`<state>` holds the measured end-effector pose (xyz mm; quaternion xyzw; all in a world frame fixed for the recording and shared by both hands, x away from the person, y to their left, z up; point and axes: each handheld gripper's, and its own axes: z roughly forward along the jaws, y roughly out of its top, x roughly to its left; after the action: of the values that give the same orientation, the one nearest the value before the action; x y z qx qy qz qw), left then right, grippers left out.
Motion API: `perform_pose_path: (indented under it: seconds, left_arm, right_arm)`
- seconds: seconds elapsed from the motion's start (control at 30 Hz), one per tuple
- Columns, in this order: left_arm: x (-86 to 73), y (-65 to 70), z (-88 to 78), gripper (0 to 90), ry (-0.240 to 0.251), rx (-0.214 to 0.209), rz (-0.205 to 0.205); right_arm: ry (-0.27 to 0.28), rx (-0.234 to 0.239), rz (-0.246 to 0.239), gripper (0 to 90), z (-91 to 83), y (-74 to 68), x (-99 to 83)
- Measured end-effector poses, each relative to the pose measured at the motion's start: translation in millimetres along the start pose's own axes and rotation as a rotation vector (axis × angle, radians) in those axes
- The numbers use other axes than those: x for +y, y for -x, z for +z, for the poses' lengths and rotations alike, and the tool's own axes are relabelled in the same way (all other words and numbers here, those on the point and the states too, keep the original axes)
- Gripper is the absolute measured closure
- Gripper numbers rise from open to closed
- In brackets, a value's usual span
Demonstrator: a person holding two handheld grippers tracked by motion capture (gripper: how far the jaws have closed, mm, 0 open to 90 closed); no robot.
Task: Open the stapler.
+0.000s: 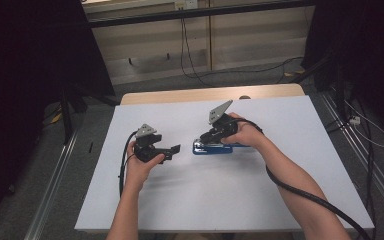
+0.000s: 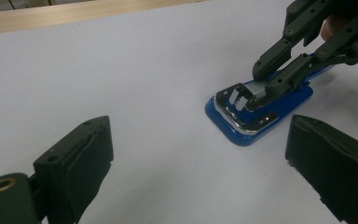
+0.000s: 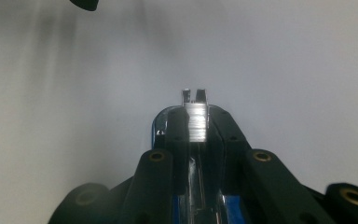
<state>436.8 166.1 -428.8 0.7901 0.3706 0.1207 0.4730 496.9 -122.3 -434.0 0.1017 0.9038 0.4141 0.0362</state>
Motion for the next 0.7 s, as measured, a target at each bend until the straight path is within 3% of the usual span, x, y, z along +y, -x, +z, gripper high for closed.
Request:
perform_pose_path:
  seconds: [0.7]
  left_arm:
    - [0.0, 0.5, 0.9, 7.7, 0.002, -0.002, -0.002]
  right_arm:
    - [-0.01, 0.007, -0.004, 79.1, 5.6, 1.4, 6.2]
